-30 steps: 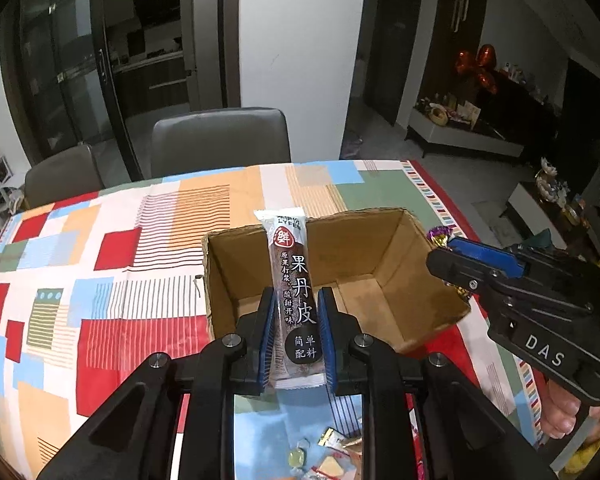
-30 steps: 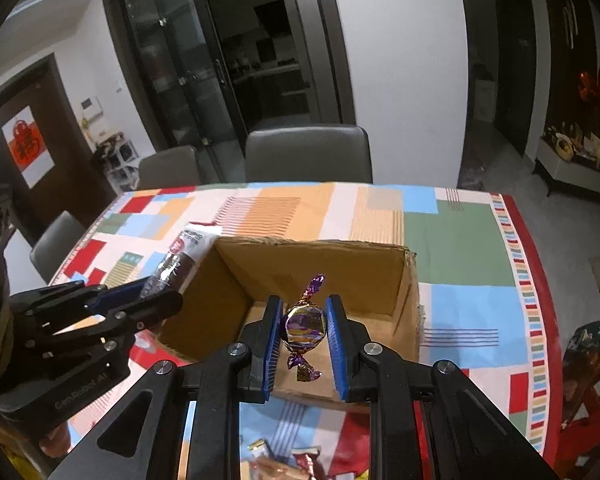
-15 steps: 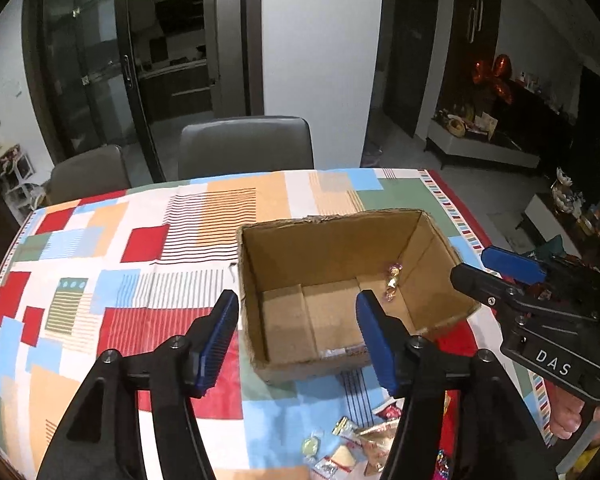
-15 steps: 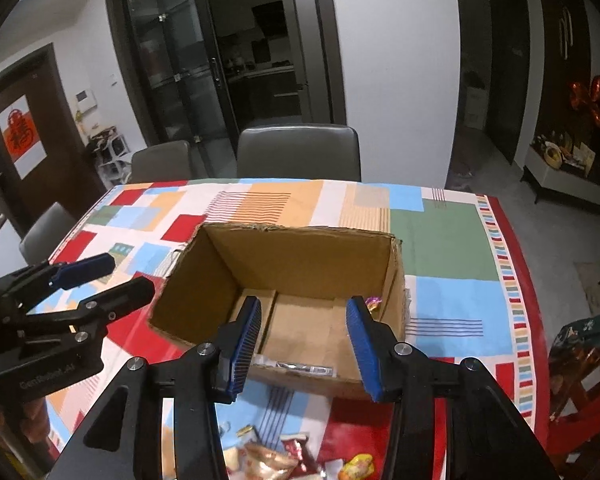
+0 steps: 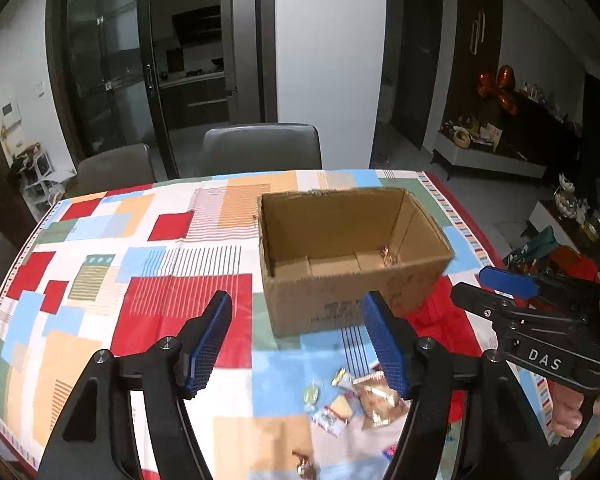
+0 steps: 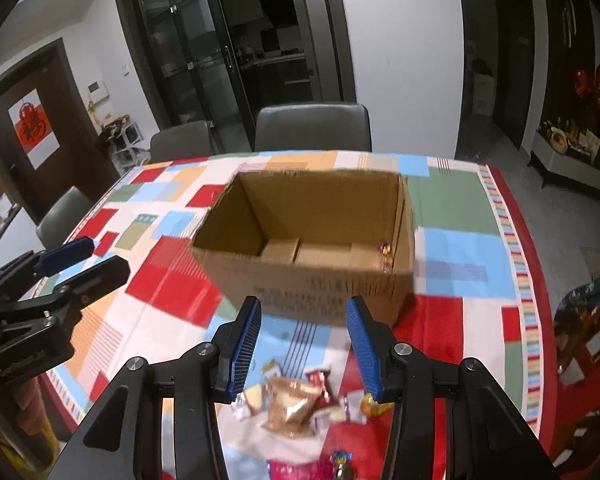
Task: Organize snacks
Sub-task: 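Move both open grippers back toward the remaining snacks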
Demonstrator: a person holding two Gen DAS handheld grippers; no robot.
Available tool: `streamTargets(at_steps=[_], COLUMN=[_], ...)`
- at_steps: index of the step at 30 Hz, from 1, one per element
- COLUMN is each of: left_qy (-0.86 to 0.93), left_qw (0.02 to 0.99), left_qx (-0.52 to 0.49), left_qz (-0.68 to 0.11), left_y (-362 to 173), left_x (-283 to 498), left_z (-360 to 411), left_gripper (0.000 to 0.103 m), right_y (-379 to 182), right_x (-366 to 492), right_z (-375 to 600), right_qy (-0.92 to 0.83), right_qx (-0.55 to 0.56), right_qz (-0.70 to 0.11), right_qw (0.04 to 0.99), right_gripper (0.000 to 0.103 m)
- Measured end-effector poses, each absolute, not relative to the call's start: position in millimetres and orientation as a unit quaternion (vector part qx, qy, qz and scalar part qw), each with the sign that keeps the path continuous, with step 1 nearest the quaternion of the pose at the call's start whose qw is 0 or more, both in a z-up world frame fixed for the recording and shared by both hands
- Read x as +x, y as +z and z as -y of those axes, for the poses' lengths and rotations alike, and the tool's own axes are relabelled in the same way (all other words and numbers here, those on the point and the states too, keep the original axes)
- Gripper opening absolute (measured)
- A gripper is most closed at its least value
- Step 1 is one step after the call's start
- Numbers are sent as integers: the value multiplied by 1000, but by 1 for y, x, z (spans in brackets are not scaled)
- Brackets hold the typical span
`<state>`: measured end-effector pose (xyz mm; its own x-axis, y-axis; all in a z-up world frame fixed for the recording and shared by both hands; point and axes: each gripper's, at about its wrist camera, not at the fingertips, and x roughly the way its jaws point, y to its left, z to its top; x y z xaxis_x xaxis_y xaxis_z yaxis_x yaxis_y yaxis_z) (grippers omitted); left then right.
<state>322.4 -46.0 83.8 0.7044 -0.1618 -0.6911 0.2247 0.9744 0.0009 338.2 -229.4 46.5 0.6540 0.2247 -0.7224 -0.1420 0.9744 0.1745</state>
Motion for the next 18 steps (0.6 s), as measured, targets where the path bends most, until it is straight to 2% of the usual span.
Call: streamTargets(at_steps=[2,18], left_qy=[-112,-100], left_qw=[920,923], left_qx=[42,35], left_qz=[-373,-369], left_y=[81,31], left_x=[311,232], left_z=[45,34], left_gripper=[70,70], right_y=[43,12], right_x=[329,249], right_z=[230,231], right_qy=[103,68], right_qx=[53,34], right_qz=[-407,-368], right_qw=[906,927], right_gripper=[46,46])
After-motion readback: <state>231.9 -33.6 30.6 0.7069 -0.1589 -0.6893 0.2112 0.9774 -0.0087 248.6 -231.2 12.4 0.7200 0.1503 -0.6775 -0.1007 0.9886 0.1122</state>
